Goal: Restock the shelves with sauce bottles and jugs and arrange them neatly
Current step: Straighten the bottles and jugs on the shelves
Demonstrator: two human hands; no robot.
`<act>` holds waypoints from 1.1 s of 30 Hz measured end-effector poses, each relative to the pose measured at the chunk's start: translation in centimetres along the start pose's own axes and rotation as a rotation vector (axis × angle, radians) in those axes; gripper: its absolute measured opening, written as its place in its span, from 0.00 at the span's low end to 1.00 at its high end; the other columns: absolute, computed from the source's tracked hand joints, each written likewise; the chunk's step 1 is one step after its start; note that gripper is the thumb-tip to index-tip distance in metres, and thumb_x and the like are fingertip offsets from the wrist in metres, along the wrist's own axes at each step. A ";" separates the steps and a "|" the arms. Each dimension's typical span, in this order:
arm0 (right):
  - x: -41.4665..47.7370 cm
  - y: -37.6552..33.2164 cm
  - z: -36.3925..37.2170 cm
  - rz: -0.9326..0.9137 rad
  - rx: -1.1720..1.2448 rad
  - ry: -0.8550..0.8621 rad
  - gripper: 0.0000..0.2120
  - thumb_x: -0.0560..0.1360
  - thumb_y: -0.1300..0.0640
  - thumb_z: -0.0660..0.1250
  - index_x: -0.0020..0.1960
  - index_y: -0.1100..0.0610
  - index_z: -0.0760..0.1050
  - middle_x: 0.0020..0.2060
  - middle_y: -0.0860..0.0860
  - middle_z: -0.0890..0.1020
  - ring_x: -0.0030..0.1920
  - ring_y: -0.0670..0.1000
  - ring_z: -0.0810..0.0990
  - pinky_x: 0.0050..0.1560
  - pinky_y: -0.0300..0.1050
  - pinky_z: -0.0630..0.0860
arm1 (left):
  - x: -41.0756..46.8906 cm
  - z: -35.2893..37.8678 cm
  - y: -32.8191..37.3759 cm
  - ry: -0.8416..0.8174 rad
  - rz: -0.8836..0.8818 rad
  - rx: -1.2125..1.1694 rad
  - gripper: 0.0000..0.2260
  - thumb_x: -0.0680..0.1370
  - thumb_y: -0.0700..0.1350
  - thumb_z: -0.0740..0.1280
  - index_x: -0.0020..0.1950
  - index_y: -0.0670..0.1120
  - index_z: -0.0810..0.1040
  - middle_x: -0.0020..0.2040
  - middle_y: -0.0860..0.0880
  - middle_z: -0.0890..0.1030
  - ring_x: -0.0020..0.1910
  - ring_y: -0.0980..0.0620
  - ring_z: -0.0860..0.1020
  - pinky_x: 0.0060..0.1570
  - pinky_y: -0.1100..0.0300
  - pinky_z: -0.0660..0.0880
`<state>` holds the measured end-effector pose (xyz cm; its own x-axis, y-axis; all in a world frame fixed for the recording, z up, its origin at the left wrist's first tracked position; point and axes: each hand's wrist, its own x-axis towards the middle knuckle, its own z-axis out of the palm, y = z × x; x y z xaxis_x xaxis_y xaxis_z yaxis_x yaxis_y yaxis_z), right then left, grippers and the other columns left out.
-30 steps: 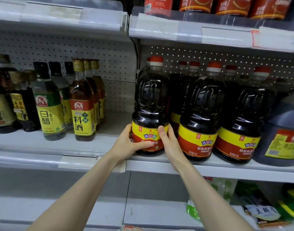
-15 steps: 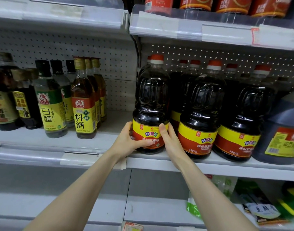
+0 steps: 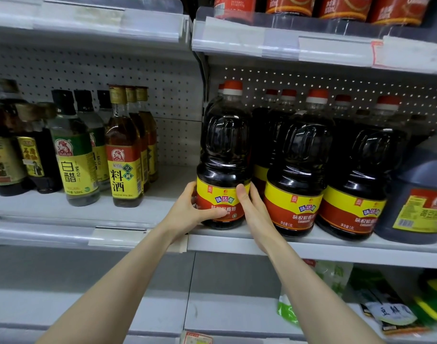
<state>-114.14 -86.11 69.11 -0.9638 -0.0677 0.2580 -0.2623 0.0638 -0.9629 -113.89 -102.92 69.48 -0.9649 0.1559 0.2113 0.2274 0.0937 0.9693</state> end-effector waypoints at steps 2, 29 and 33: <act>0.0 0.0 0.0 0.002 0.005 -0.001 0.33 0.71 0.34 0.59 0.74 0.42 0.61 0.63 0.38 0.74 0.60 0.37 0.73 0.54 0.35 0.72 | 0.1 0.0 -0.1 -0.003 0.001 -0.005 0.33 0.66 0.44 0.78 0.67 0.51 0.67 0.59 0.54 0.78 0.57 0.57 0.76 0.46 0.67 0.76; 0.1 0.0 -0.1 -0.001 -0.010 0.001 0.33 0.71 0.35 0.58 0.74 0.43 0.62 0.63 0.38 0.74 0.60 0.37 0.73 0.56 0.35 0.71 | 0.3 -0.2 -0.1 0.034 -0.005 0.004 0.30 0.66 0.45 0.78 0.63 0.50 0.68 0.56 0.54 0.78 0.56 0.57 0.77 0.46 0.66 0.75; 0.1 0.1 -0.3 0.008 -0.012 0.006 0.33 0.71 0.34 0.58 0.74 0.42 0.62 0.64 0.39 0.73 0.63 0.41 0.72 0.63 0.41 0.71 | 0.3 -0.1 0.0 0.017 -0.005 0.017 0.30 0.67 0.45 0.78 0.64 0.51 0.68 0.57 0.54 0.77 0.56 0.58 0.77 0.45 0.69 0.75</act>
<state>-114.32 -85.84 69.02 -0.9660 -0.0611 0.2511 -0.2553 0.0760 -0.9639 -114.17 -102.93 69.50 -0.9682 0.1384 0.2085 0.2244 0.1113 0.9681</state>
